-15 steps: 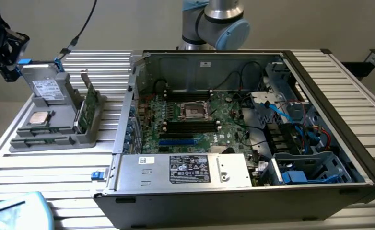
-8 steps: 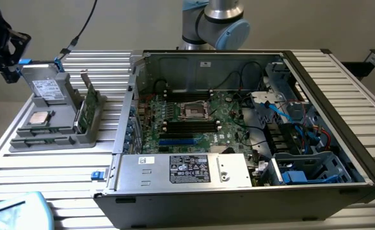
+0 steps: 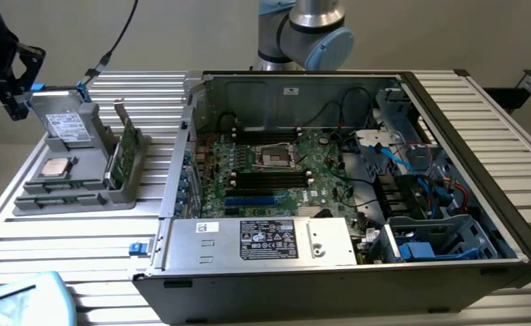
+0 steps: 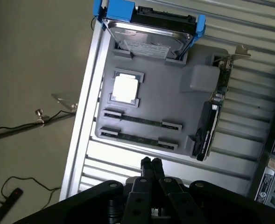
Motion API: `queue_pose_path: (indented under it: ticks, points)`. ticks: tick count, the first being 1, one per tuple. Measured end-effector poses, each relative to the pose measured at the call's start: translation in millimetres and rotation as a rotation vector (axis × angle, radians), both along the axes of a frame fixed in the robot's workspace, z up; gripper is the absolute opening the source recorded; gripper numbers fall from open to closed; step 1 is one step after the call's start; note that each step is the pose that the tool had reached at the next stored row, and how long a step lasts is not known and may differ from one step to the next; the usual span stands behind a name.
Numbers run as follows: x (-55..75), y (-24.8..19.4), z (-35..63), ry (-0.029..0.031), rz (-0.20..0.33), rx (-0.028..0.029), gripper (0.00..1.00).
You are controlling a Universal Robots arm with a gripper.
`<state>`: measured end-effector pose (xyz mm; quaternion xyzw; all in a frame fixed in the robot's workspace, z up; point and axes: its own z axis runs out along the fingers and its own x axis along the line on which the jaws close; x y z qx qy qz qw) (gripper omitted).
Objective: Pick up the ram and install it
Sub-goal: 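Pick up the ram and move it above insertion slot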
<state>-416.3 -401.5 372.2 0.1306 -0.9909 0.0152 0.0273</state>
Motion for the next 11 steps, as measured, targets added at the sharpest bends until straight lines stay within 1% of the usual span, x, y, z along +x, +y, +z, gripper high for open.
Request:
queue_pose_path:
  ticks: [11]
  points:
    - [0.0,0.0,-4.1,0.0,0.201,0.0004,0.11]
